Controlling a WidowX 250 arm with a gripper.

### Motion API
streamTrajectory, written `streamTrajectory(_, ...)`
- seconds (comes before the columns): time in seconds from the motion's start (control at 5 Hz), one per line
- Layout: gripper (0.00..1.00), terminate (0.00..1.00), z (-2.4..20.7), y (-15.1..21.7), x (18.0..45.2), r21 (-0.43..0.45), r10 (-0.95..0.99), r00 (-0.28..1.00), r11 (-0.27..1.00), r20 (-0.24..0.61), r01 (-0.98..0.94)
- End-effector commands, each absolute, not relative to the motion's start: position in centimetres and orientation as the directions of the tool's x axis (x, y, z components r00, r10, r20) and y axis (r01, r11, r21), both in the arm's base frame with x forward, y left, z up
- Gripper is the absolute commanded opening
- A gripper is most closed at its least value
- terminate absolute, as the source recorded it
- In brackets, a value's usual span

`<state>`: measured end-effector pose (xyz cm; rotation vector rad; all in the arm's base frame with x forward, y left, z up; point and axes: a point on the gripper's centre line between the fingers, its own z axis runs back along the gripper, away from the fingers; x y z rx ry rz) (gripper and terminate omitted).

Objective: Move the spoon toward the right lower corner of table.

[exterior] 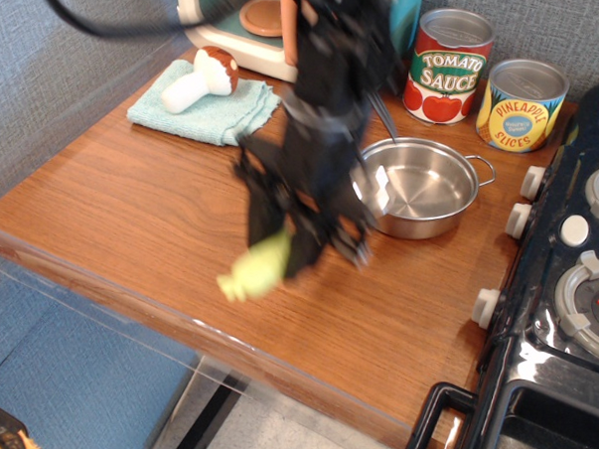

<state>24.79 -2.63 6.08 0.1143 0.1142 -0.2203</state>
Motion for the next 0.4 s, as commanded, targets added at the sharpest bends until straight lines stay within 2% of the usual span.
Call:
streamTrajectory(0.0,0.00,0.00,3.9,-5.4,22.5,0.117,-0.120,0.987,0.984,-0.104,0.132)
streamTrajectory(0.2,0.00,0.00,2.7,-6.1,23.0,0.106,-0.105,0.984,0.987,-0.146,0.121)
